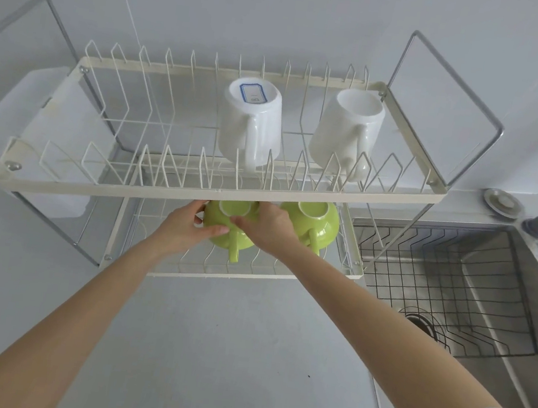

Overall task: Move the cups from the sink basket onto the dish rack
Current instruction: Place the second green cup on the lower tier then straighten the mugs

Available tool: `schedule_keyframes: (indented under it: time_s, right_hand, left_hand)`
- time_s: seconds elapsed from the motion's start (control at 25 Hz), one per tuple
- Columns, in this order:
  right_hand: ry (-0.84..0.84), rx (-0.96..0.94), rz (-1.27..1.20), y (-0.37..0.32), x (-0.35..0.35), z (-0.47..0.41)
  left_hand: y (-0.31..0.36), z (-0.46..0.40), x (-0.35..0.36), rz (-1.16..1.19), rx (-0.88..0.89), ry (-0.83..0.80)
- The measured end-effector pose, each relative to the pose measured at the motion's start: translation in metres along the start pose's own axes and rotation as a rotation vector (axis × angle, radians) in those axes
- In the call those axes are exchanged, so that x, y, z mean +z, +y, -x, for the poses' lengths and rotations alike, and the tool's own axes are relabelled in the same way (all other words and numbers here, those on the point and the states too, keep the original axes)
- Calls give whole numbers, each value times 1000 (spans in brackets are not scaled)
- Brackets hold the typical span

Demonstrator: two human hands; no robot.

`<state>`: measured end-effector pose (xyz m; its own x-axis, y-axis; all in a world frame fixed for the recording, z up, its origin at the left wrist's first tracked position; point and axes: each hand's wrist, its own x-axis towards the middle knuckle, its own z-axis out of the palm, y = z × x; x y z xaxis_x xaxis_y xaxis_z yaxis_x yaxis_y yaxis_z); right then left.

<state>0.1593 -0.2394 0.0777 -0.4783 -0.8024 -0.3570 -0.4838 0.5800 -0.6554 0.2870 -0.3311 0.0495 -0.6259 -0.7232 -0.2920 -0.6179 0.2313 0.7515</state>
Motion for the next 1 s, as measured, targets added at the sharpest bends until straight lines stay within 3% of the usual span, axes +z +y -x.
schedule_keyframes:
  time_s: [0.36,0.56,1.0]
  right_hand:
    - [6,-63,141,-1,-4,1]
    - [202,-263,221,16,-36,10]
    - [221,-158,142,86,-43,11]
  left_hand:
    - [2,0,3,5,15,-3]
    - [20,7,6,-27,64,71]
    - [30,0,30,-53,111,155]
